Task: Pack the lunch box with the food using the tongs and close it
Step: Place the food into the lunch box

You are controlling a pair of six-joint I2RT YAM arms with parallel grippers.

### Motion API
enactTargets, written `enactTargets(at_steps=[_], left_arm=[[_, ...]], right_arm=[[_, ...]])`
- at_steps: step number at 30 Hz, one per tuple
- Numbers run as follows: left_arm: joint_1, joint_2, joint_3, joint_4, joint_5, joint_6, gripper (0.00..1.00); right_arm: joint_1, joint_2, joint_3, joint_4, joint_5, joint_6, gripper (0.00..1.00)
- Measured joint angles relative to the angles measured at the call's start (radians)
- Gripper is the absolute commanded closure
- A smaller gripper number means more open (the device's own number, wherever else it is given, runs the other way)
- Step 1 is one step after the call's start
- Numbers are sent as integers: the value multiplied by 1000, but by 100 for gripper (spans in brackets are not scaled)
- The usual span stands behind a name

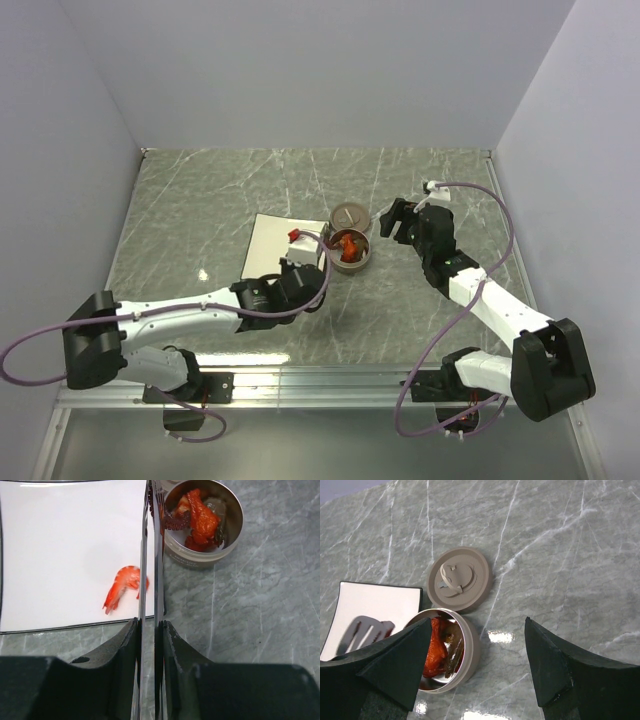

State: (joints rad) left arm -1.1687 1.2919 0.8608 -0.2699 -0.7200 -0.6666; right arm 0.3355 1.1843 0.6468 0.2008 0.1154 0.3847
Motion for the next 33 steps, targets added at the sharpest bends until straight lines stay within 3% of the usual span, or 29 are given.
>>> enactTargets(at_steps=[15,18,26,33], left_arm=[[-36,100,58,37,43,31,82],[-36,113,60,30,43,28,79],[-36,115,60,14,42,19,56],[-37,115,60,14,38,15,54]], right_arm=[[0,0,0,0,0,0,18],[0,0,0,0,0,0,18],[0,0,0,0,0,0,18],[0,0,0,0,0,0,18]])
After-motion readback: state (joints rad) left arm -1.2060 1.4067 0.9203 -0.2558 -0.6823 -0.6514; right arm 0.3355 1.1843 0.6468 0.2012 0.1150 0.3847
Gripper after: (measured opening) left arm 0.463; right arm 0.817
